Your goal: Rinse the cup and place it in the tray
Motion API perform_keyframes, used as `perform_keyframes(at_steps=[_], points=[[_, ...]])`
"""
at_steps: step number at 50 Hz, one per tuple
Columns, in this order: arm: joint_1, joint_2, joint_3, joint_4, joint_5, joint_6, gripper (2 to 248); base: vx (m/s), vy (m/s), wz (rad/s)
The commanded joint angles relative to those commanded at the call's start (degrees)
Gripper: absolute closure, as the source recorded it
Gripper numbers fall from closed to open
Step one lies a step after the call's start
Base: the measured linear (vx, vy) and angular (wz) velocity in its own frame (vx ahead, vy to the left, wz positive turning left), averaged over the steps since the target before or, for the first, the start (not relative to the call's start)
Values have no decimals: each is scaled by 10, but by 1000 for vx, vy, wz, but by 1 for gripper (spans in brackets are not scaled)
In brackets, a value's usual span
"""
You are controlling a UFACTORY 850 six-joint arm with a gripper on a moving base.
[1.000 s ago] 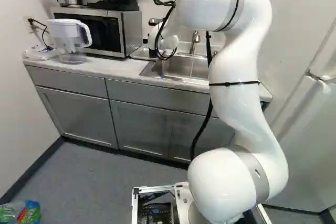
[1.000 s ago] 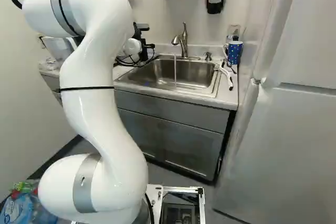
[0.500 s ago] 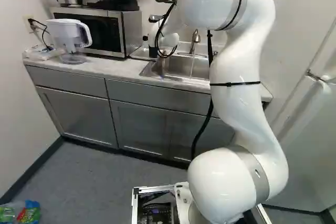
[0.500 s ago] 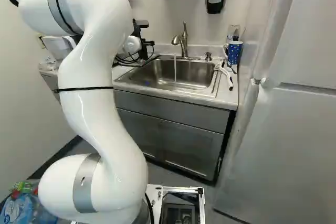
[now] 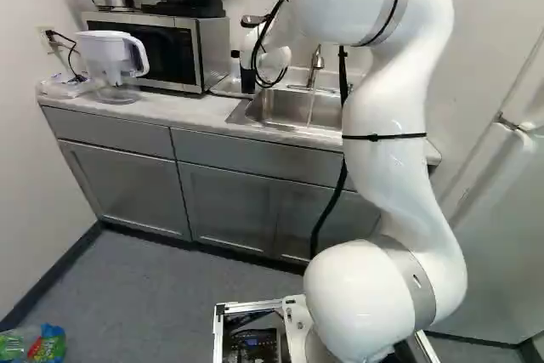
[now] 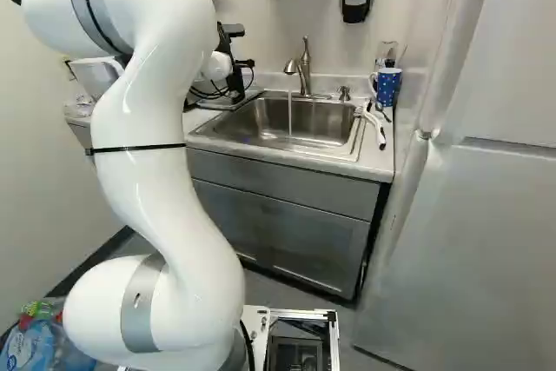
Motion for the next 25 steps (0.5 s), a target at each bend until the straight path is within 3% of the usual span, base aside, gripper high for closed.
perform_keyframes(at_steps=[14,25], points=[[0,9,-6,0,0,0,3,0,0,0],[2,39,18,0,0,0,3,0,0,0]])
